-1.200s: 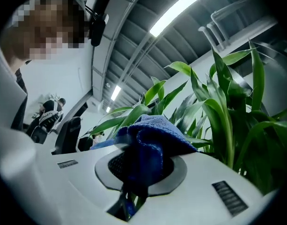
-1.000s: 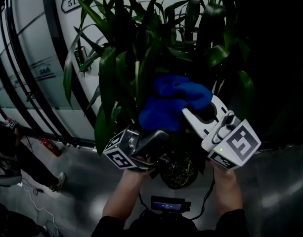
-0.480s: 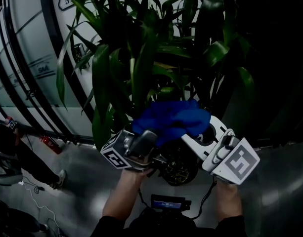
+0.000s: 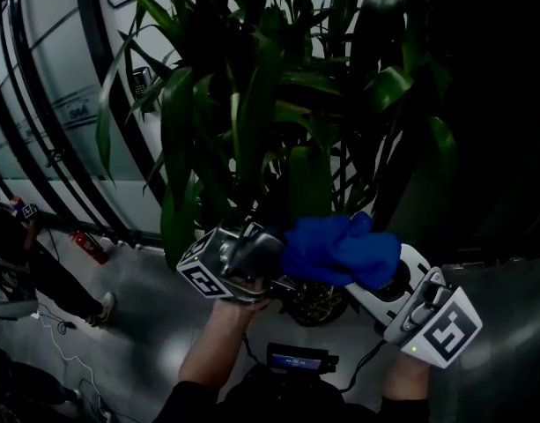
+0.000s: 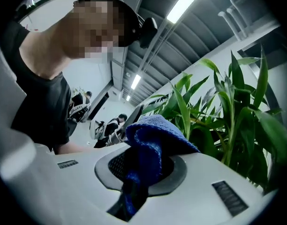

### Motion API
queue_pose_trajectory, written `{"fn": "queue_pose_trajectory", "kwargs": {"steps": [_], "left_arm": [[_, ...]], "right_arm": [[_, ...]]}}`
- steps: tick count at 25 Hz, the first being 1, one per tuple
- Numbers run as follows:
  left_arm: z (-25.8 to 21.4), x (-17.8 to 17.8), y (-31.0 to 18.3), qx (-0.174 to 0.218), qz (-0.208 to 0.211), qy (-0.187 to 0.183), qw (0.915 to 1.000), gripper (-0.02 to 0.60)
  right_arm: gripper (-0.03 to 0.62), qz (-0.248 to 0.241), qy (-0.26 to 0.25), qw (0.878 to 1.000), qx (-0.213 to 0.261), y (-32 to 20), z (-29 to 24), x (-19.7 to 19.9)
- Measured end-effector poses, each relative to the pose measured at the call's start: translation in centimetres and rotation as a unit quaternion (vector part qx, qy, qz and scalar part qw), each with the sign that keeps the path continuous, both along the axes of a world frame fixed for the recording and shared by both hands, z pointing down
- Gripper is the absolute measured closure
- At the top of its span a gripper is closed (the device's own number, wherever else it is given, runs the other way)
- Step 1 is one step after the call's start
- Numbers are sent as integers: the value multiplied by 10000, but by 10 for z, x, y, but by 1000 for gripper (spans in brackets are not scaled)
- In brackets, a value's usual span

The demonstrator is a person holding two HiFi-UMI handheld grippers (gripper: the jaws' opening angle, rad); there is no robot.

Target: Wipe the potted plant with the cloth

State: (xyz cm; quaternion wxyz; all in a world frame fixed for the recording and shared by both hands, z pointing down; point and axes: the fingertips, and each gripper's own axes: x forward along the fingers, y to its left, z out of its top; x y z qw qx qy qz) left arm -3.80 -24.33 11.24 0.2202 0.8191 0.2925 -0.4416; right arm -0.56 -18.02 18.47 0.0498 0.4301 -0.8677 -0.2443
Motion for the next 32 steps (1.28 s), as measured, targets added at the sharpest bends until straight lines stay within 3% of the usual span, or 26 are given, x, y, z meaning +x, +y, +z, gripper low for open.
{"fn": "queue_pose_trajectory", "kwargs": {"steps": [7, 12, 17, 23, 26, 32], "left_arm": [[6, -2, -1, -66, -128, -87, 9999, 141], [6, -9, 1, -61, -194, -58, 9998, 141], [5, -11, 9, 53, -265, -124, 9996, 141], [6, -11, 17, 186, -323, -182, 9991, 141], [8, -12, 20, 155, -266, -182, 9994, 141], [11, -10, 20, 106, -235, -244, 9994, 141]], "right_arm": [[520, -3, -551, 9910, 1221, 38, -63, 18], [520, 278, -961, 9782, 1821, 21, -106, 30], [520, 389, -1256, 9779, 1625, -29, -120, 32], [520, 600, -816, 9898, 1004, -80, -93, 14], [520, 539, -744, 9936, 656, -83, -71, 7], [520, 506, -636, 9955, 493, -69, -57, 3]]}}
